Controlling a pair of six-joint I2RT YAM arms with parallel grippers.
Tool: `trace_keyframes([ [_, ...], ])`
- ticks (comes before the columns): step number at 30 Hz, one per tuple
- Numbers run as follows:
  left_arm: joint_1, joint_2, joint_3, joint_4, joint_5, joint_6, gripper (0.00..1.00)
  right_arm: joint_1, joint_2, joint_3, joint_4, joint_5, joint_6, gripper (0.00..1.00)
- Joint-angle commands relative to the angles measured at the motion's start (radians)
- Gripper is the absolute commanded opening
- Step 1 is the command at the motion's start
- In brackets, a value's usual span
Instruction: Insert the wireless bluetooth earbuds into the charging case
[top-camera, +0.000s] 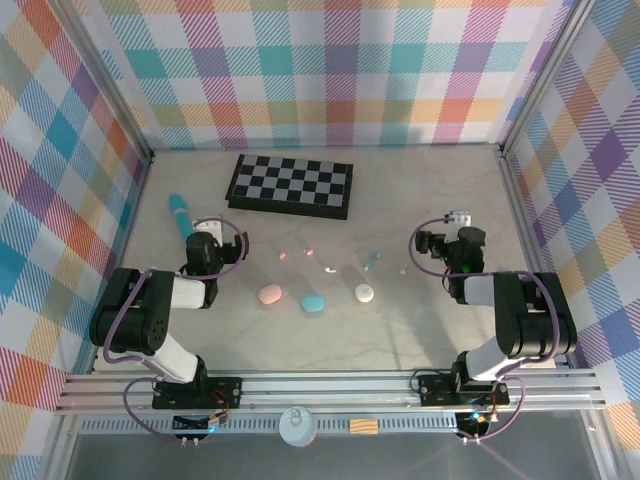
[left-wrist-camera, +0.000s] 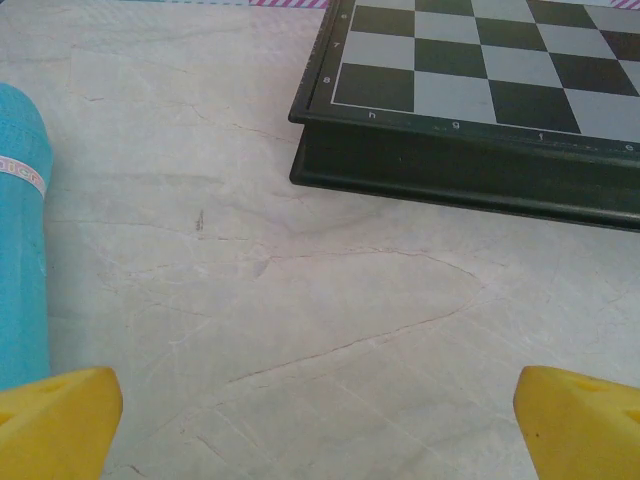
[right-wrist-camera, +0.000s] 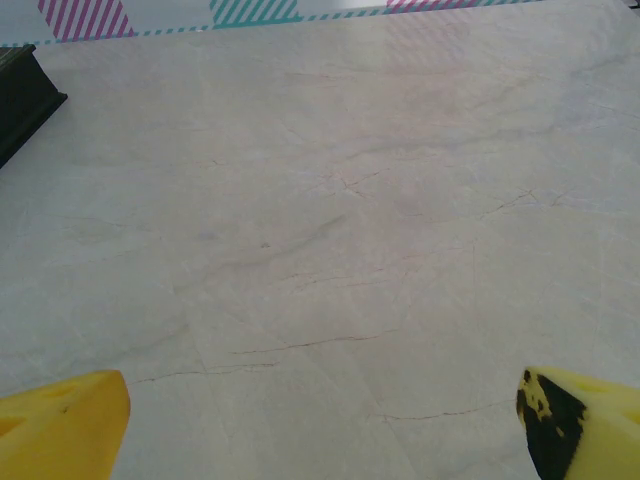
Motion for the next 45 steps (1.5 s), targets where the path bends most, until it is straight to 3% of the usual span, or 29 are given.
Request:
trace_keyframes([
  [1,0.011,-0.004,0.009,-0.001,0.016,-0.008,1.0,0.007,0.01,0.004,0.049,-0.006,0.003,0.99],
  [26,0.009,-0.008,0.004,0.005,0.016,-0.006,1.0,0.007,0.008,0.001,0.052,-0.006,0.001,0.99],
  [31,-0.021,-0.097,0.023,-0.101,-0.025,0.017,1.0,0.007,-0.043,0.03,-0.038,-0.041,-0.013,0.99],
  [36,-0.088,-0.265,0.042,-0.252,-0.089,0.08,1.0,0.008,-0.166,0.05,-0.197,-0.065,-0.015,0.99],
  [39,-0.161,-0.374,0.077,-0.395,-0.146,0.104,1.0,0.021,-0.26,0.062,-0.286,-0.079,-0.005,0.99],
  [45,-0.36,-0.565,0.148,-0.665,-0.154,0.1,1.0,0.087,-0.48,0.107,-0.491,-0.1,0.091,0.99],
])
